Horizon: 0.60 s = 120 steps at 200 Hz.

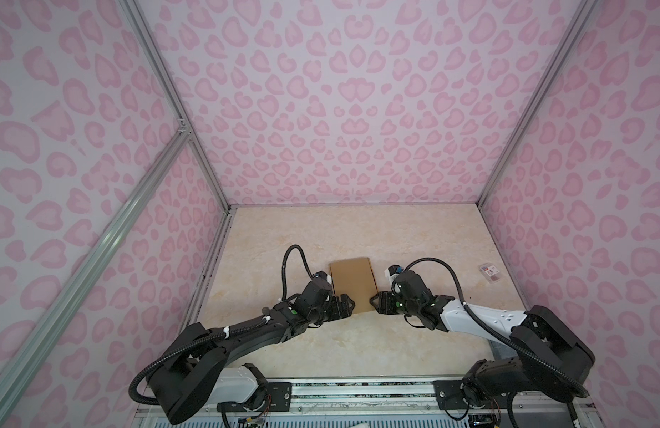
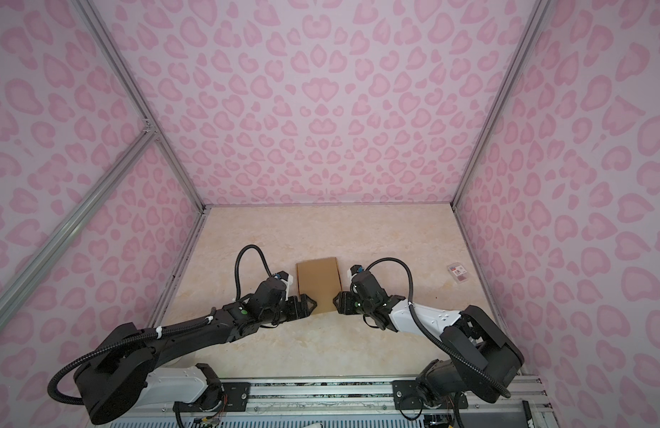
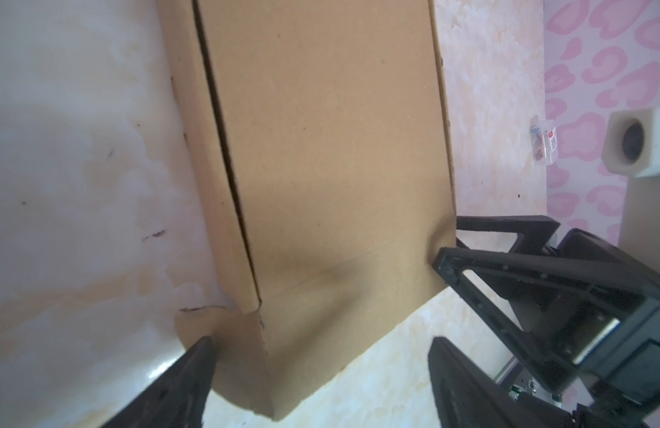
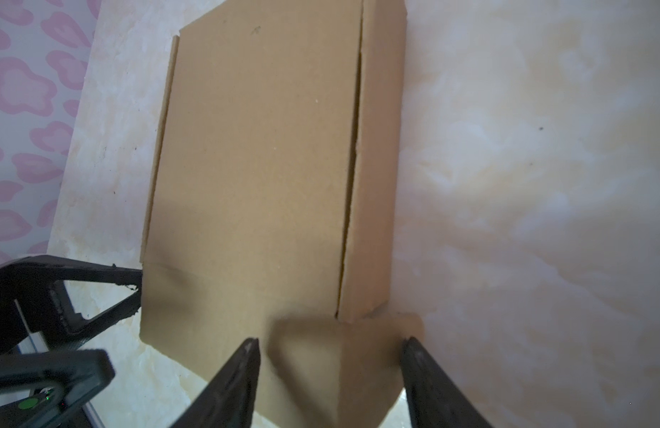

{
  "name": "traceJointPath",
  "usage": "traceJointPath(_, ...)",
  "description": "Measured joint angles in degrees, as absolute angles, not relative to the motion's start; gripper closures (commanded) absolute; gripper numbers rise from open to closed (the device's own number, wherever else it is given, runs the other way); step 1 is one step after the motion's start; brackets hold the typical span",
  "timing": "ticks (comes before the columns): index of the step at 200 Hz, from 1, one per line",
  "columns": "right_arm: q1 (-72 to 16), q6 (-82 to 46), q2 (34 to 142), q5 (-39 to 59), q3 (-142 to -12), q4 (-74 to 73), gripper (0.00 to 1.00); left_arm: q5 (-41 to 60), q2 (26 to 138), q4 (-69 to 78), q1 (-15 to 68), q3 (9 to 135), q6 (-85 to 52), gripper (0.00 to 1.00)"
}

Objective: Fold the paper box

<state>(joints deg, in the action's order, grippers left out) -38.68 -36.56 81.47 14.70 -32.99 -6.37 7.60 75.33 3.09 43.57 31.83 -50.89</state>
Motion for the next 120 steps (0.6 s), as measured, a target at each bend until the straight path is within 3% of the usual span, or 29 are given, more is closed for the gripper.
traceJointPath(120, -39.00, -37.56, 82.76, 16.03, -33.10, -7.60, 0.39, 8.16, 76.82, 4.32, 43.57, 32.01, -50.89, 0.09)
